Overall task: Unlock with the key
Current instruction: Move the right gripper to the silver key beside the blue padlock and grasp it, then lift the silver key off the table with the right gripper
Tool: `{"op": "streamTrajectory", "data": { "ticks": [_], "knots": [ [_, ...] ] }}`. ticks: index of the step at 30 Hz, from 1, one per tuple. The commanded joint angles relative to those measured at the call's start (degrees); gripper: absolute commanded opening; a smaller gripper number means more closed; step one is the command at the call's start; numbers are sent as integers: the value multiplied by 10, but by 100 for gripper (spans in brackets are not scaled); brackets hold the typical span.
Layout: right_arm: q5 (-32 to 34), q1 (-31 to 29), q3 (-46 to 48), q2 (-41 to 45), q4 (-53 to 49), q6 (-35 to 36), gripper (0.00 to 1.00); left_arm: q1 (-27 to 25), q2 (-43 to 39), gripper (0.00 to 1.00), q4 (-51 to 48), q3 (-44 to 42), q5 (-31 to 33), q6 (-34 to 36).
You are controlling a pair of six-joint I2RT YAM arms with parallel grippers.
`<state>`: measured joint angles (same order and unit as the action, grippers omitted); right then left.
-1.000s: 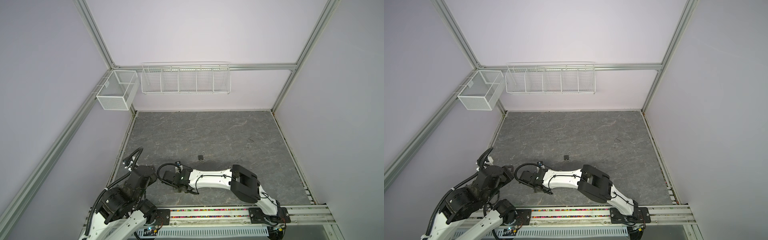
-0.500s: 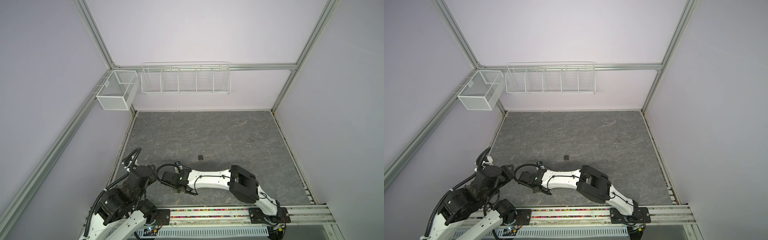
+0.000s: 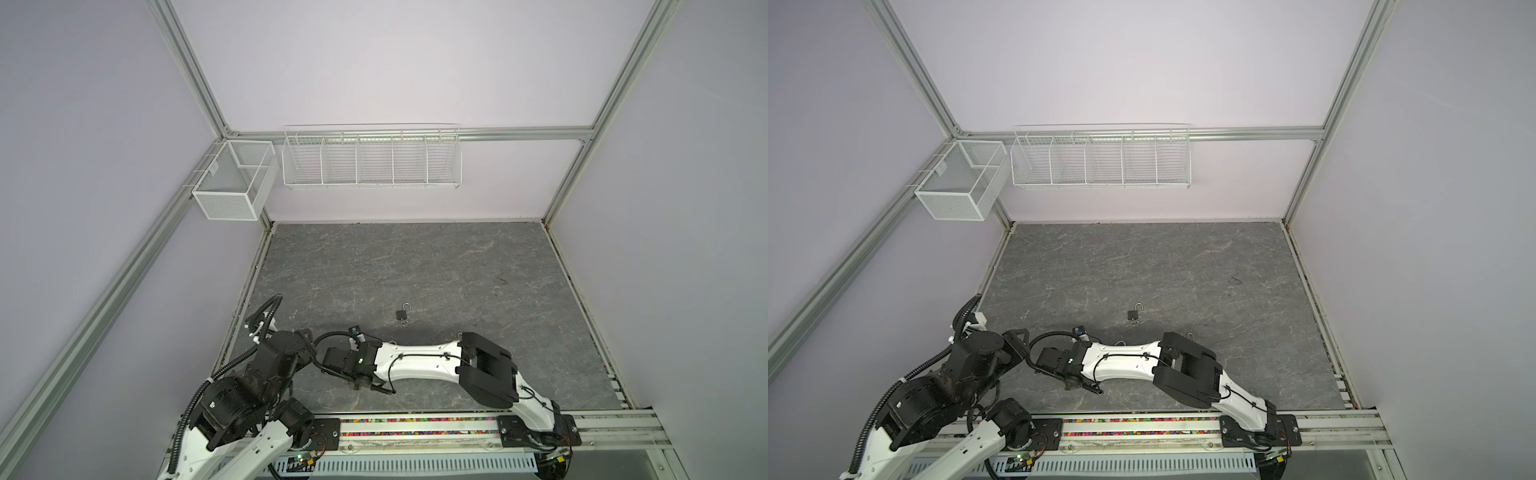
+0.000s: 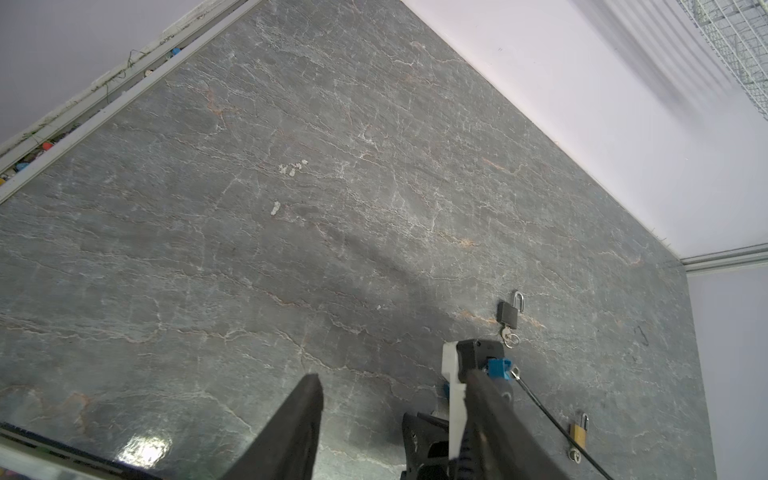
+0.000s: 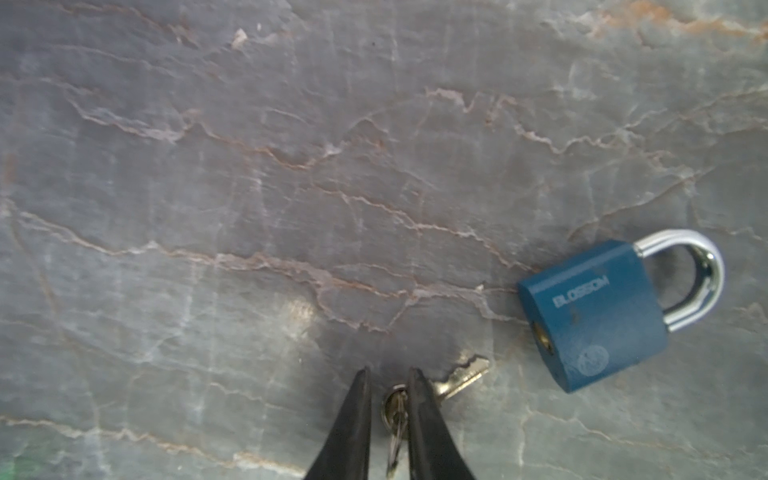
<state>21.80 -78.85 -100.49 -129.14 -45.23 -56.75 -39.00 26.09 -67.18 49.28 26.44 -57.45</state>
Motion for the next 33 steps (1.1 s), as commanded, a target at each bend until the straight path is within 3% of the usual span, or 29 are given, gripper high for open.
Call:
{"op": "streamTrajectory", "data": {
  "ticks": [1, 33],
  "knots": [
    [-3, -3, 22, 20, -28, -7, 20, 0, -4, 56, -5, 5, -2, -10],
    [-6, -15, 85, 76, -24, -11, 22, 0, 7, 56, 24, 11, -41, -7]
  ]
}}
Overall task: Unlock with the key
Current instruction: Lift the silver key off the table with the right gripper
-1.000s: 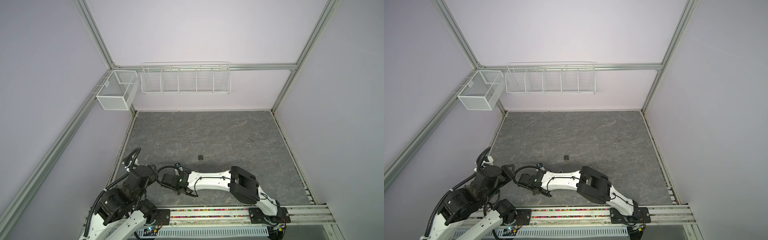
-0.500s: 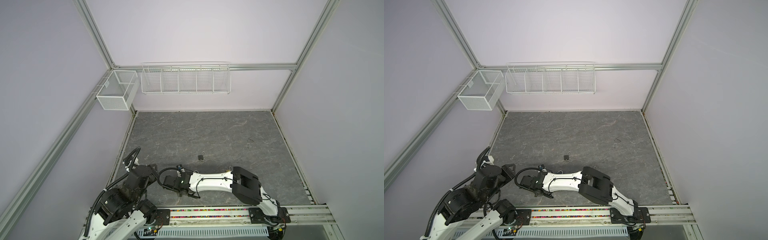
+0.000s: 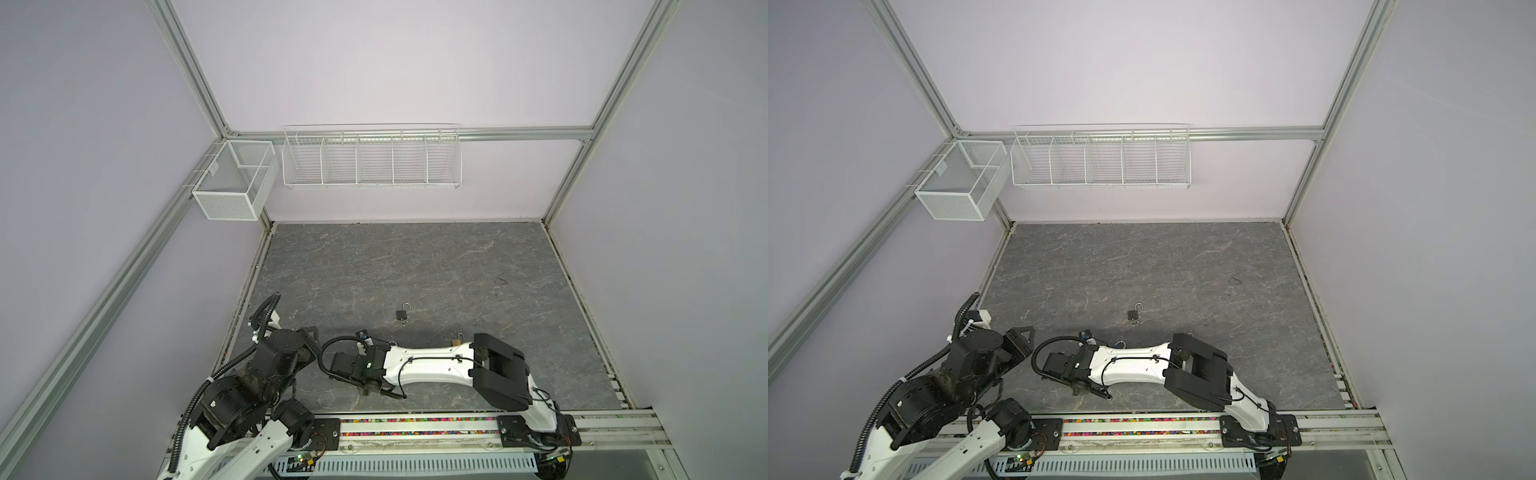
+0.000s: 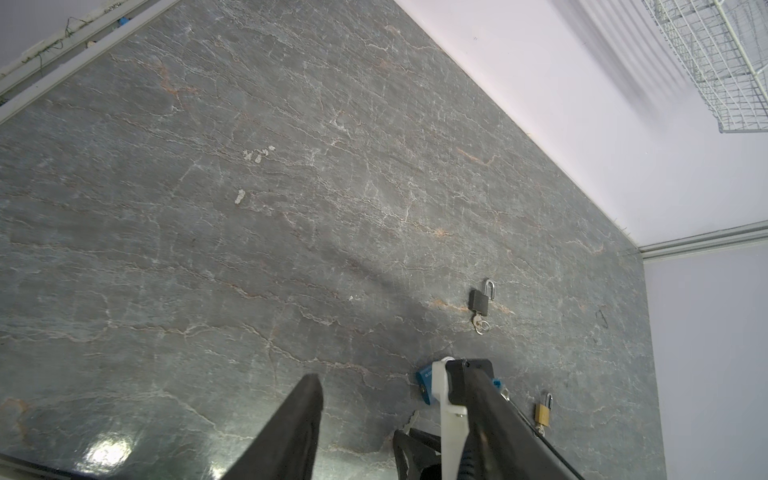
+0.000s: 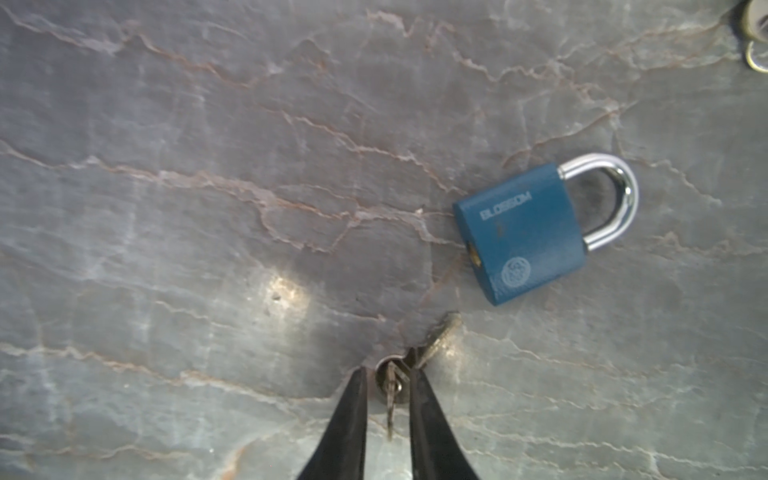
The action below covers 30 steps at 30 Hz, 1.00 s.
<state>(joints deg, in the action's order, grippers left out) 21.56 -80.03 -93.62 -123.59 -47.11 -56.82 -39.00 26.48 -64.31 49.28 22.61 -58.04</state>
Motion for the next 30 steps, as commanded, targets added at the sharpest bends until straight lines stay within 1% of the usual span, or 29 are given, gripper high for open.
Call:
{"op": "streamTrajectory", "data": {
  "ticks": [1, 5, 7, 13, 15, 18, 22, 24, 30],
  "knots": [
    [-7, -3, 18, 19, -3, -10, 22, 0, 4, 56, -4, 11, -3, -1],
    [-16, -2, 20, 13, 1, -11, 20, 0, 5, 56, -2, 10, -7, -2],
    [-17, -2, 27, 14, 8, -10, 16, 0, 7, 56, 2, 10, -11, -2],
    [-17, 0, 27, 15, 9, -5, 15, 0, 11, 56, 6, 12, -14, -1],
    [-26, 3, 33, 18, 17, -2, 11, 0, 11, 56, 7, 13, -16, -2],
    [-24, 3, 36, 26, 19, 3, 11, 0, 11, 56, 7, 14, -18, -2],
    [-13, 4, 41, 44, 21, 9, 7, 0, 10, 56, 6, 16, -19, -5],
    [-11, 4, 51, 58, 30, 15, 7, 0, 9, 57, 10, 16, -22, -6],
    [-23, 6, 117, 138, 112, 62, 6, 0, 9, 57, 16, 29, -31, -12]
  ]
}}
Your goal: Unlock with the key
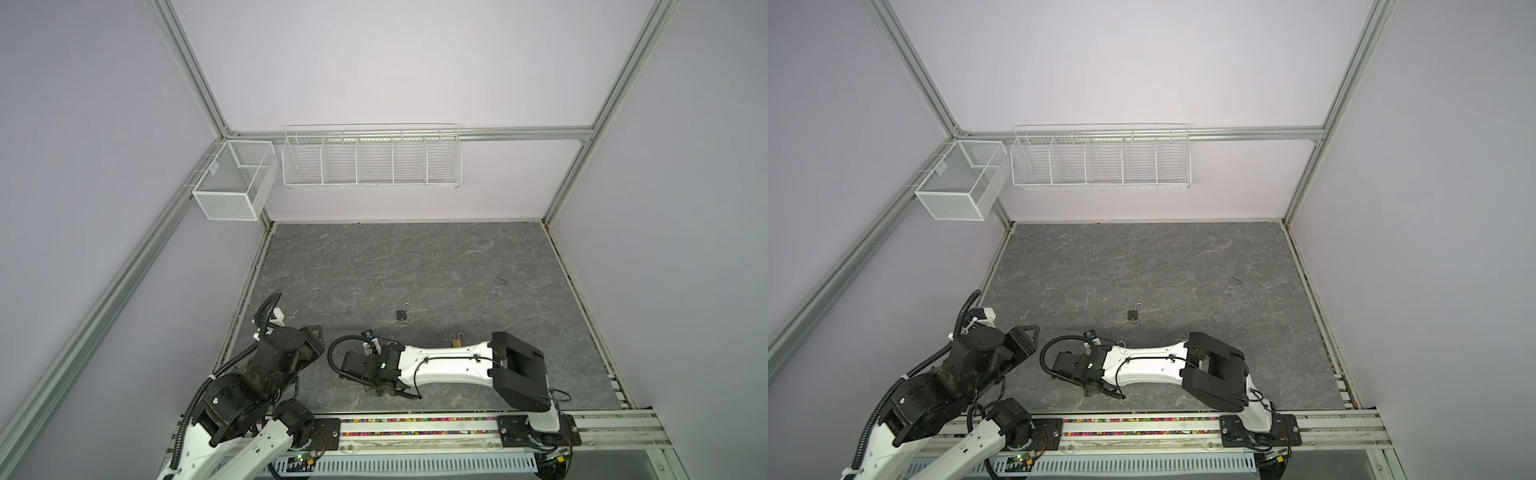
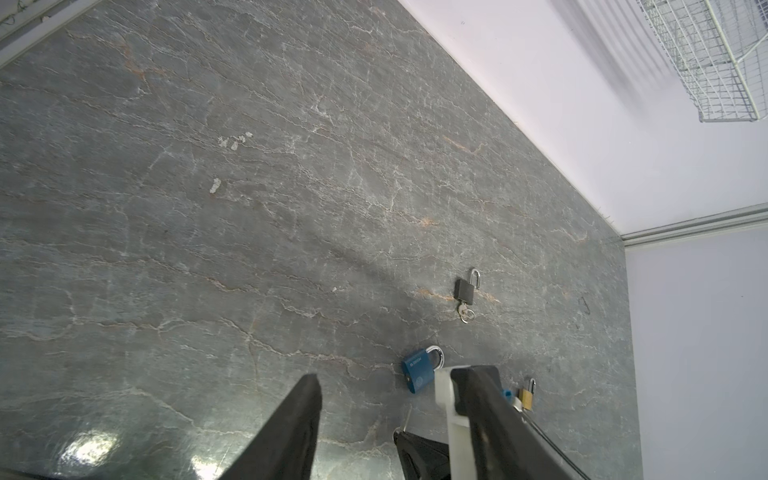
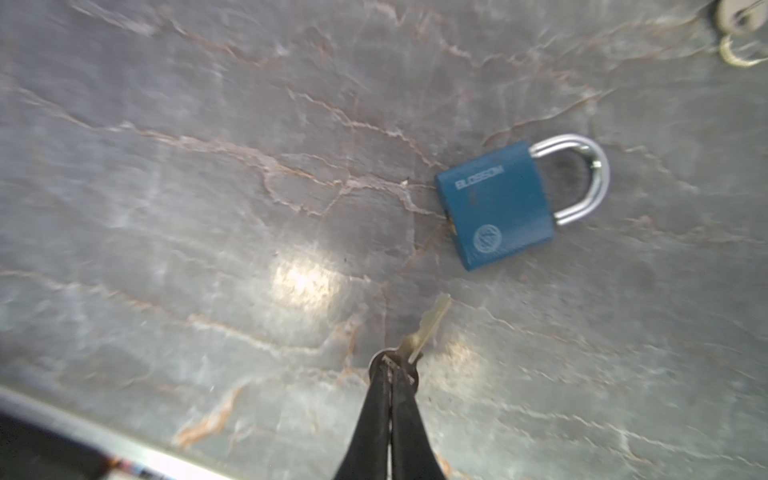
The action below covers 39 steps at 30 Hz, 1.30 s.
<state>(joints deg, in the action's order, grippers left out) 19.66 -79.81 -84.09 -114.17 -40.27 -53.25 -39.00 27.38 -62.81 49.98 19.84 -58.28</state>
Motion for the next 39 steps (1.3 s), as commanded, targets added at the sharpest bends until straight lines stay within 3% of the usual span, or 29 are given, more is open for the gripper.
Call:
{"op": "streamTrajectory", "data": {
  "ticks": [1, 6, 11, 19, 23, 28, 31, 39],
  "knots": [
    [0, 4, 28, 59, 45, 32, 7, 0, 1, 57, 1, 25, -5, -12],
    [31, 5, 61, 135, 55, 76, 6, 0, 17, 60, 6, 40, -39, -21],
    [43, 15, 110, 229, 82, 146, 7, 0, 37, 62, 75, 21, -99, -33],
    [11, 70, 200, 401, 134, 318, 6, -13, 145, 63, 232, 4, -234, -26],
    [-14, 125, 216, 455, 113, 339, 6, -65, 185, 63, 290, 0, -209, -65],
    [-52, 170, 244, 511, 147, 361, 6, -113, 200, 64, 477, -73, -198, -195],
    [-55, 191, 250, 519, 170, 369, 6, -138, 230, 65, 530, -77, -174, -239],
    [-60, 204, 256, 519, 241, 394, 7, -151, 313, 66, 655, -69, -177, -327]
  ]
}}
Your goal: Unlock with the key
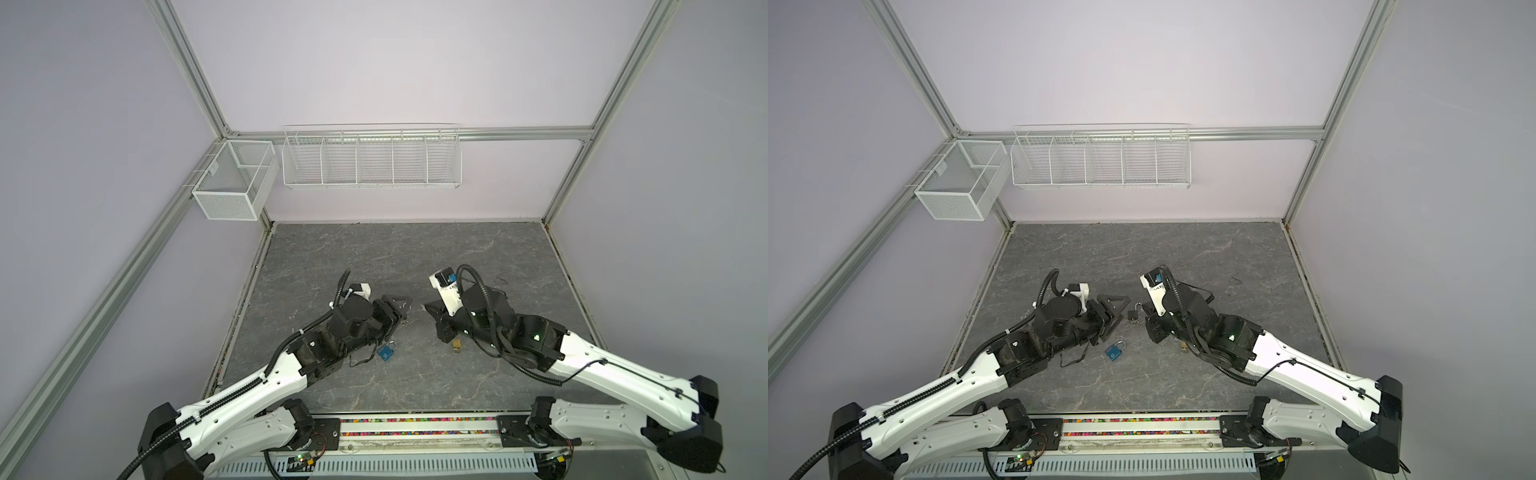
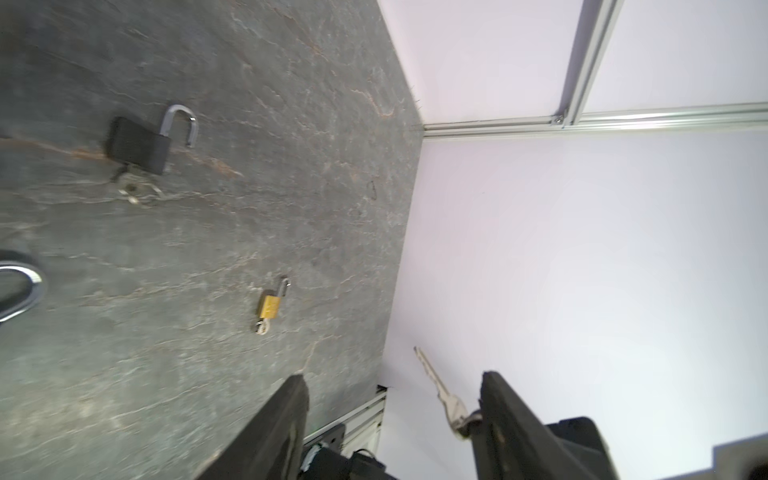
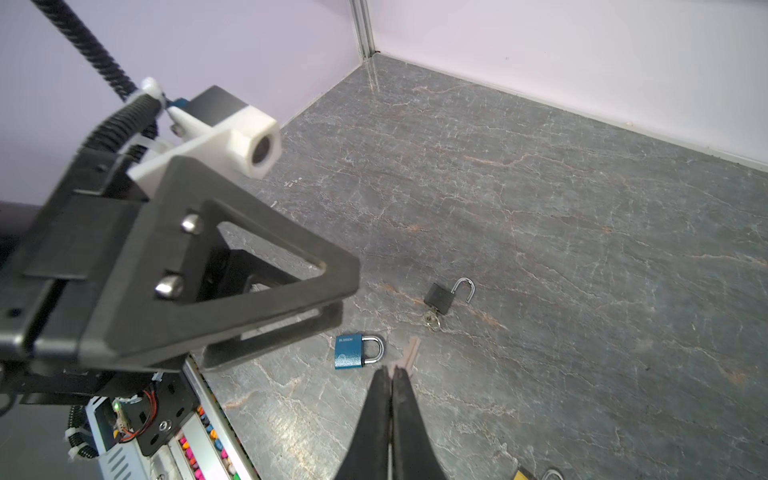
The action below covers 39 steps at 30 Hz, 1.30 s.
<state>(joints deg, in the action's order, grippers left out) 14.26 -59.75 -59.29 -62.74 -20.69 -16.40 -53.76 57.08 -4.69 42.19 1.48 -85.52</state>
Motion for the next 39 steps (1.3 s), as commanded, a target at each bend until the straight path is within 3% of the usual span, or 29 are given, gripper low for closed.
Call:
{"op": "streamTrajectory", "data": {
  "ticks": [1, 16, 33, 39],
  "knots": [
    [-8, 4, 10, 7, 53, 26, 6, -4, 23, 66, 83, 12, 7, -58],
    [-17, 6, 58, 37, 170, 40, 6, -5, 73, 59, 182, 46, 5, -110],
    [-20, 8, 75, 66, 159, 51, 6, -5, 61, 23, 169, 36, 27, -115],
    [-19, 9, 74, 58, 166, 57, 7, -5, 62, 17, 162, 45, 21, -109]
  ]
}}
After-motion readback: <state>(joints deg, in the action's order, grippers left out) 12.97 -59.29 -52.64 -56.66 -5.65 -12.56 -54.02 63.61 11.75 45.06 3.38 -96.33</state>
